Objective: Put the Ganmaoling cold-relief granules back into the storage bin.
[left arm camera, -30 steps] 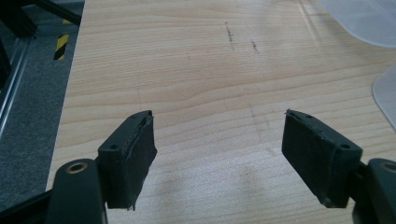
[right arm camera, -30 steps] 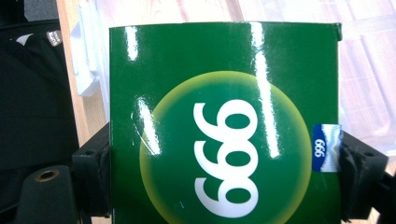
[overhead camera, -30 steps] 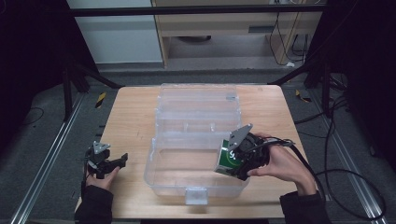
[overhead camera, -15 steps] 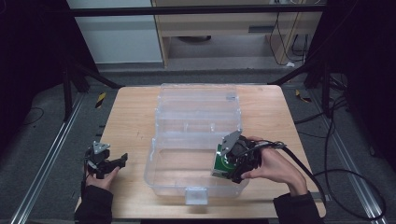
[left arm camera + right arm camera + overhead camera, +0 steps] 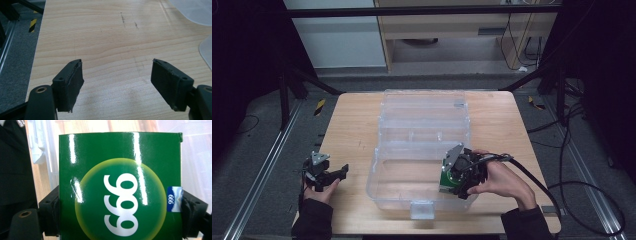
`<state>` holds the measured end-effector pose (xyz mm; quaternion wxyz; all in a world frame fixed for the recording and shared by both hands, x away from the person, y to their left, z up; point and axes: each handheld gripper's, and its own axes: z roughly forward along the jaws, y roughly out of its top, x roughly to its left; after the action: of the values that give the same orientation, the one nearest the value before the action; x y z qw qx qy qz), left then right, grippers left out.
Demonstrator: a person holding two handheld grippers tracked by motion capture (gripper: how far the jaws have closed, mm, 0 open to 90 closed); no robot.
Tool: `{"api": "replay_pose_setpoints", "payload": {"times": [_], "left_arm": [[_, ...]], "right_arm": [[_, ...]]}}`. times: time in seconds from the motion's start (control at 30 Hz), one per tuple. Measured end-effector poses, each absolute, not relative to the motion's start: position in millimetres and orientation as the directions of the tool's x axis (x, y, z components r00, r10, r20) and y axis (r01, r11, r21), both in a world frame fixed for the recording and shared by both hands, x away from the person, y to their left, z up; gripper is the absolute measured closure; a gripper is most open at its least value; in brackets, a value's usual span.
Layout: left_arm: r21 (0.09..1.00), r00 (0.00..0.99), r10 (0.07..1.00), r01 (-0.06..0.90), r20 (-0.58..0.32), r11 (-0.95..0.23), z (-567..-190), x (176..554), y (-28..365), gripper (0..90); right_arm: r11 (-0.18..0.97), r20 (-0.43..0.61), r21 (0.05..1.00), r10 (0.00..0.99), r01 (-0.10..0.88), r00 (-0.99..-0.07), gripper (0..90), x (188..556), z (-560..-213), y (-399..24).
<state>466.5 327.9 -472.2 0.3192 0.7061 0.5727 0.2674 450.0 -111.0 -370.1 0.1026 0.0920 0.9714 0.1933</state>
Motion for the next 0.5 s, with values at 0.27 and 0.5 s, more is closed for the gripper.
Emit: {"api": "replay_pose_setpoints", "payload": {"times": [0.27,0.5], "left_arm": [[0.756,0.203,0.979,0.638,0.014,-0.143,-472,467,327,25.1],[0.755,0.202,0.979,0.640,0.013,-0.142,-473,467,328,25.1]], "right_arm": [[0.916,-0.147,0.376,0.211,0.143,-0.966,15.6,451,-383,-113],[0.911,-0.122,0.377,0.227,0.166,-0.966,15.4,453,-395,-117]]}}
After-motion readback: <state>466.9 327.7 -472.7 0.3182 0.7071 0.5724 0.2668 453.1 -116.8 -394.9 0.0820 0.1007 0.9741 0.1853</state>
